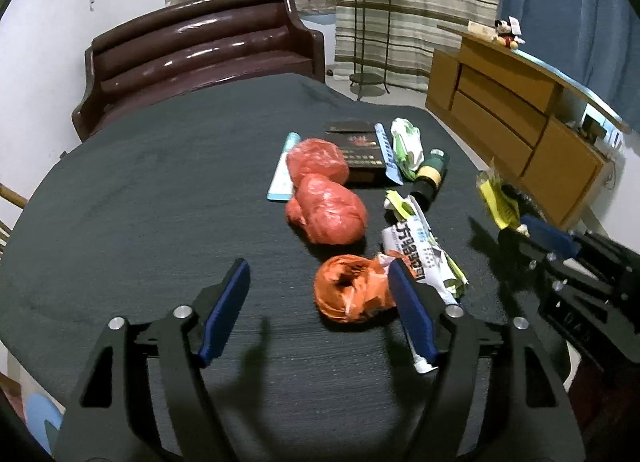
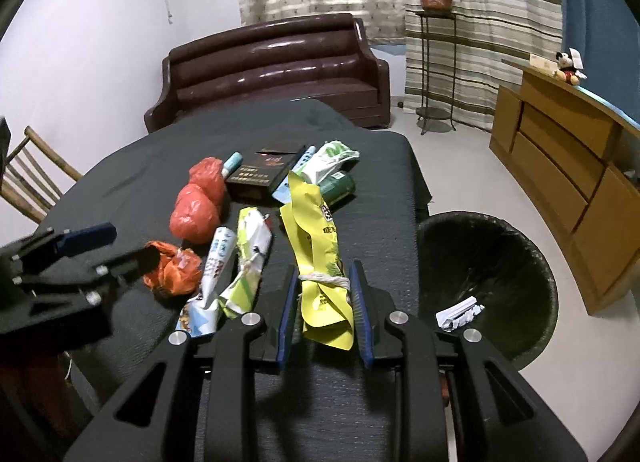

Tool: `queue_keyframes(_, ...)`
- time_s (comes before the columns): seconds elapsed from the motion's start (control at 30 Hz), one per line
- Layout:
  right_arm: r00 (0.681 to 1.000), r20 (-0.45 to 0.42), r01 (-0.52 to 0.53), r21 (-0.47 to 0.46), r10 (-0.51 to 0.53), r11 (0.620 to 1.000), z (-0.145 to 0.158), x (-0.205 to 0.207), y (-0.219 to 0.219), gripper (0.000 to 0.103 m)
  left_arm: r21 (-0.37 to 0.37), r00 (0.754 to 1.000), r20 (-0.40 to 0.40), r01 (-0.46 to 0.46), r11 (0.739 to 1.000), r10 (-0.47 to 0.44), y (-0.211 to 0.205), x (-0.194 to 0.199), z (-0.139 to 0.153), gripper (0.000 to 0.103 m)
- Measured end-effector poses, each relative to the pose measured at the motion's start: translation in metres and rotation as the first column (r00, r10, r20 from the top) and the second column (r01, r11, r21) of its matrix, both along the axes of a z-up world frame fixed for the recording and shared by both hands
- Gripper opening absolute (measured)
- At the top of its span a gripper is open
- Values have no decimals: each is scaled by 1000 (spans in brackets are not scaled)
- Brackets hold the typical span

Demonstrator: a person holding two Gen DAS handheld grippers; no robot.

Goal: Collect trash
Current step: 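Grasp the yellow-green wrapper with the right tool while the left tool grasps the orange bag, then lift both held items and carry them over the black bin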

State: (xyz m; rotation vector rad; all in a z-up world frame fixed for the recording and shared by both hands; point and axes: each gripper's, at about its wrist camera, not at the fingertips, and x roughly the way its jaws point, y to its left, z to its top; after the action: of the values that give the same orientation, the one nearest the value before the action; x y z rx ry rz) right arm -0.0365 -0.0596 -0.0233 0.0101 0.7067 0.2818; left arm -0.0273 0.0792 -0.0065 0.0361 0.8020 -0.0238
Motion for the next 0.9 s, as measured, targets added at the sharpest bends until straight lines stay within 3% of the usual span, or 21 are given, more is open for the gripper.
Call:
queue_keyframes(0.3, 1000, -11, 14, 25, -13, 1000, 0, 3, -8, 27, -21, 999, -31, 41, 999, -41, -8, 10, -17, 71)
queue_keyframes(0.53, 1000, -23, 15, 27, -14, 1000, -5, 5, -6, 27, -40, 995, -71, 72, 997, -75, -7, 10, -27, 40)
queue_keyframes(0.9, 1000, -13, 27, 29, -27, 999, -3, 6, -12, 27, -52, 998, -28, 59, 997, -60, -3, -3, -10, 36)
